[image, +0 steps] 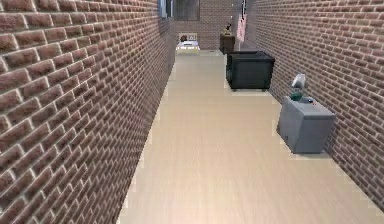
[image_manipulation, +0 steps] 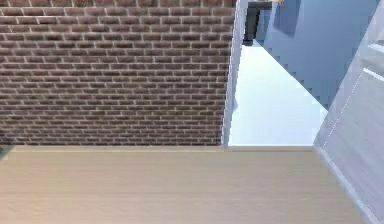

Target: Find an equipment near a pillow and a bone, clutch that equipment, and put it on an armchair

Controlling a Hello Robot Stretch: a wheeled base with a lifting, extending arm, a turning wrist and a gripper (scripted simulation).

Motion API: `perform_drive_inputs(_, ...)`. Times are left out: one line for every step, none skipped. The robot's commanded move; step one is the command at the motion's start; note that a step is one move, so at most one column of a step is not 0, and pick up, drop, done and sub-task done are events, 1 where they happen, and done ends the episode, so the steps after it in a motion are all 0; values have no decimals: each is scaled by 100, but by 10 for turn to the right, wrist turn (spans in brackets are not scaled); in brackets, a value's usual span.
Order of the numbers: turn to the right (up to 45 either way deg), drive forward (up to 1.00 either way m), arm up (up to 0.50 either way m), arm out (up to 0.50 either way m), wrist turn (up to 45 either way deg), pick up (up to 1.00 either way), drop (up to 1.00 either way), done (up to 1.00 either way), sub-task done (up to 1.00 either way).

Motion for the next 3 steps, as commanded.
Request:
perform_drive_inputs(0, 100, 0, 0, 0, 0, 0, 0, 0)
perform_drive_inputs(0, 100, 0, 0, 0, 0, 0, 0, 0)
perform_drive_inputs(30, 0, 0, 0, 0, 0, 0, 0, 0)
